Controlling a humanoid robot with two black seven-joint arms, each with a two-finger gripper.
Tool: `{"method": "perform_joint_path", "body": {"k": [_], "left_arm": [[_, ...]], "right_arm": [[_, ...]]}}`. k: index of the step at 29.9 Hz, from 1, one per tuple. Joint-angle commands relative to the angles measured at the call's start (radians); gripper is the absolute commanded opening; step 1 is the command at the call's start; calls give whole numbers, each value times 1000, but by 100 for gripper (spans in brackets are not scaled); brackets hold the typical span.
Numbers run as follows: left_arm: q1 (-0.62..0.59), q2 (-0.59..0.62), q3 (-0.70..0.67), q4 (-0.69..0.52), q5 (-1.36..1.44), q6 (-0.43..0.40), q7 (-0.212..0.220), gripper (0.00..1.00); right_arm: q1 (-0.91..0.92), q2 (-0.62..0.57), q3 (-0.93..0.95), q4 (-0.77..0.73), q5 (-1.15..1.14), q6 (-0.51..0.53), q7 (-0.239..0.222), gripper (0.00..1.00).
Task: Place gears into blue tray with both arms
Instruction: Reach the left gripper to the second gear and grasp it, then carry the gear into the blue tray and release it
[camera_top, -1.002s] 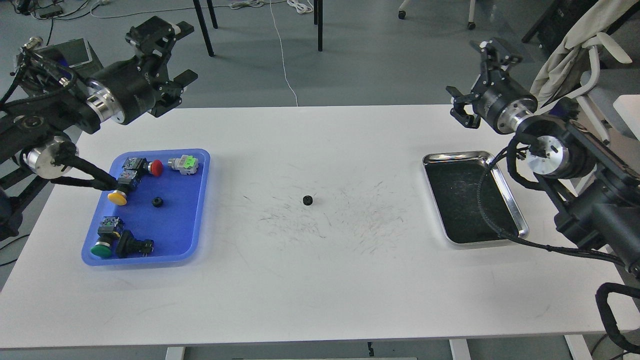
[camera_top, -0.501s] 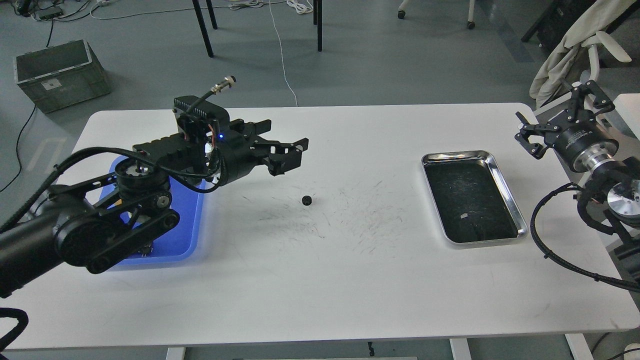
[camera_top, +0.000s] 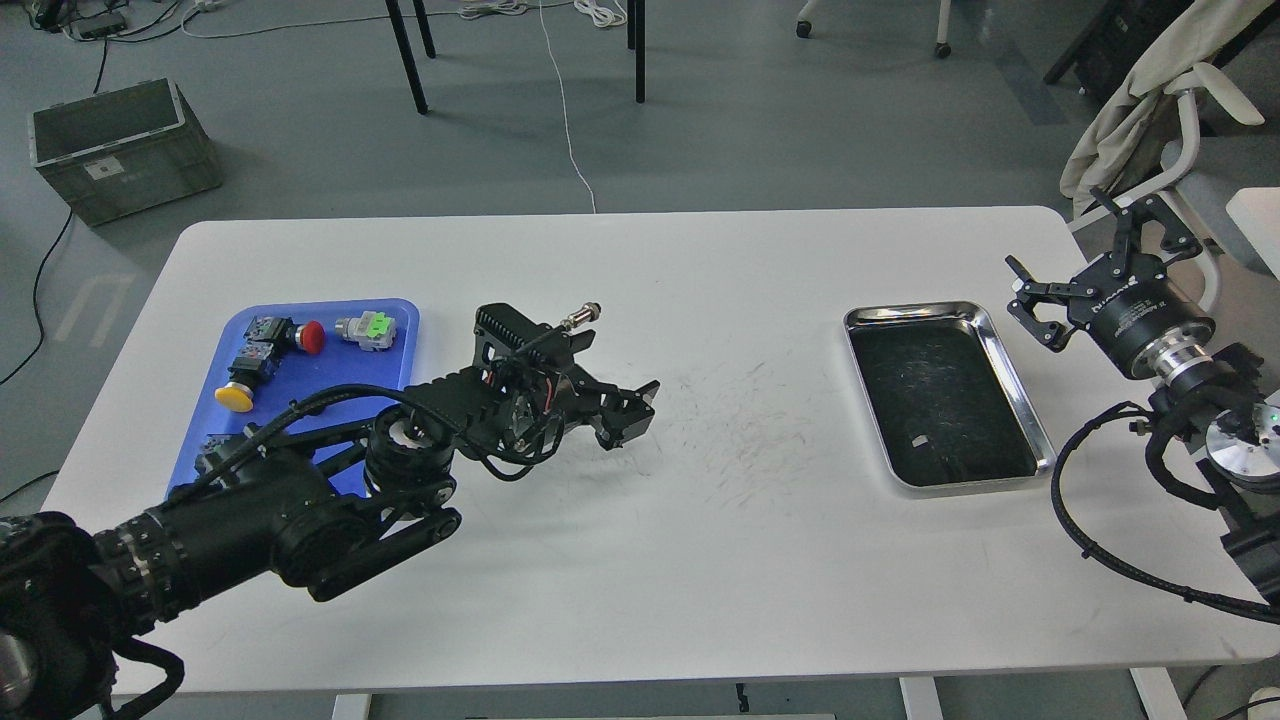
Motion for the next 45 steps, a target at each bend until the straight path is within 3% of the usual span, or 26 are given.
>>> {"method": "perform_joint_path", "body": {"k": [1, 10, 20, 22, 25, 28, 31, 35, 39, 45], "left_arm": [[22, -35, 7, 53, 3, 18, -1, 95], [31, -98, 7, 148, 21, 49, -5, 92], [51, -123, 8, 226, 21, 75, -25, 74], [59, -123, 15, 230, 21, 77, -25, 67], [59, -123, 16, 240, 21, 74, -24, 43], [57, -119, 16, 243, 20, 72, -25, 35], [57, -118, 15, 243, 11, 72, -25, 14], [56, -109, 12, 237, 4, 74, -27, 7], [39, -58, -4, 191, -14, 77, -34, 6], [-114, 237, -2, -123, -213, 49, -24, 6]], "right_arm": [[-11, 0, 0, 1, 0, 0, 0, 97], [-19, 2, 1, 1, 1, 0, 17, 97], [-19, 2, 0, -4, 0, 0, 17, 97], [-19, 2, 0, -4, 0, 0, 17, 97], [-19, 3, -2, -2, 0, 0, 17, 97], [-19, 3, -3, -2, 0, 0, 17, 97], [-19, 2, -3, -2, 0, 0, 17, 97], [-17, 0, -3, -1, 0, 0, 15, 97], [-16, -3, -3, 1, -3, 0, 15, 97], [-8, -14, -5, 5, -5, 0, 11, 97]]}}
